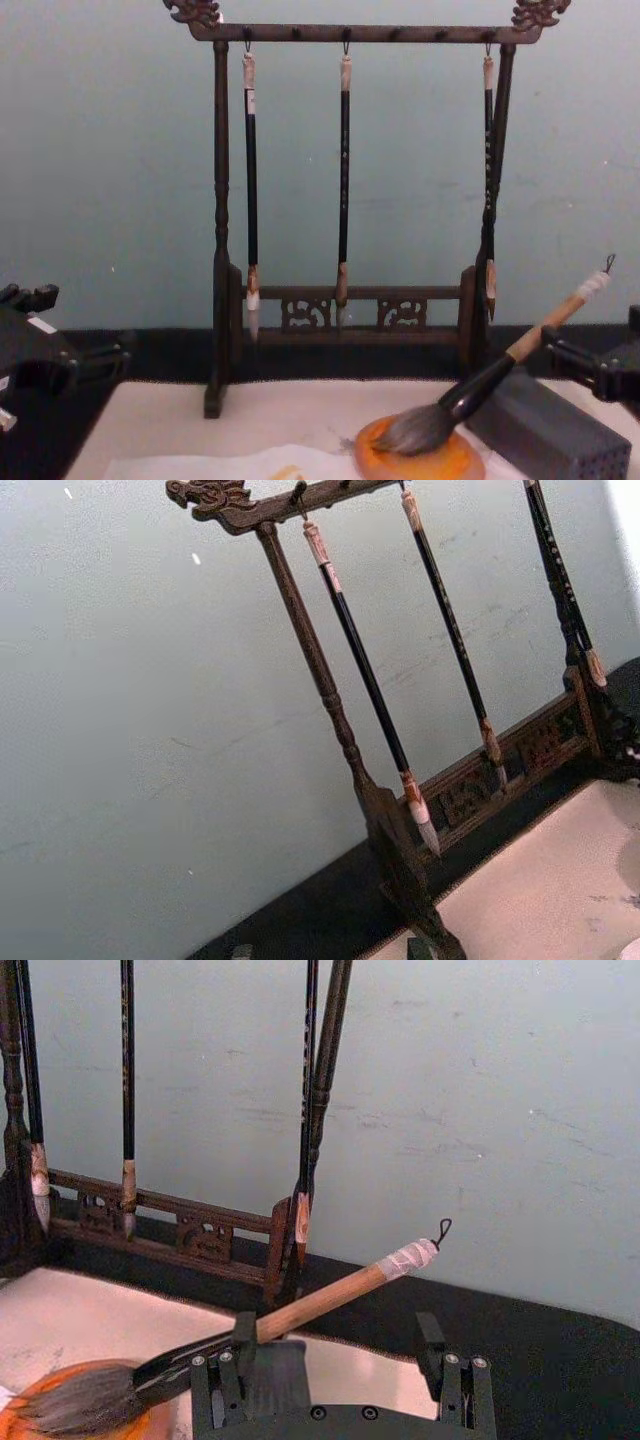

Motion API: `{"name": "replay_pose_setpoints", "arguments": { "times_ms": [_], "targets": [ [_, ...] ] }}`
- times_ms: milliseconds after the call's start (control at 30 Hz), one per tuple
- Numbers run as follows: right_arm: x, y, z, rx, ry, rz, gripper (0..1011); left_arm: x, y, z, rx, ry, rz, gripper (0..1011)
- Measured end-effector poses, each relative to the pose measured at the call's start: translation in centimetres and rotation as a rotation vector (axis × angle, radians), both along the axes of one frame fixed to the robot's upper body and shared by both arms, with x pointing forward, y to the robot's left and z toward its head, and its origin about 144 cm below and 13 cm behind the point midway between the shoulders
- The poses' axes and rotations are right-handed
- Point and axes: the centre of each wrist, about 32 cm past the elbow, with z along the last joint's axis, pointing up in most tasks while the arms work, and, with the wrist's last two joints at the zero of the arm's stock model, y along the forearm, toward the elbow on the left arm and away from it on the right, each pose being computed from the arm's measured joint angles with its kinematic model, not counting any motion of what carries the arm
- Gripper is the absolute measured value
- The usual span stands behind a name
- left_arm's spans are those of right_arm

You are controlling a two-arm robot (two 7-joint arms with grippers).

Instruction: Pick up the brush from the inkstone, write on the paper, then place the brush back to its original position.

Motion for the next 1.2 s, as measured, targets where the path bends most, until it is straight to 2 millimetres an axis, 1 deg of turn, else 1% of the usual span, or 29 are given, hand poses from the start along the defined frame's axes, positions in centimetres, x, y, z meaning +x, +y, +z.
{"name": "replay_pose_setpoints", "arguments": {
  "times_ms": [1200],
  "targets": [
    [0.00,0.00,-0.01,0.001,0.001,0.000,1000,0.00,0.00,0.00,0.000,0.000,0.000,1001]
  ]
}}
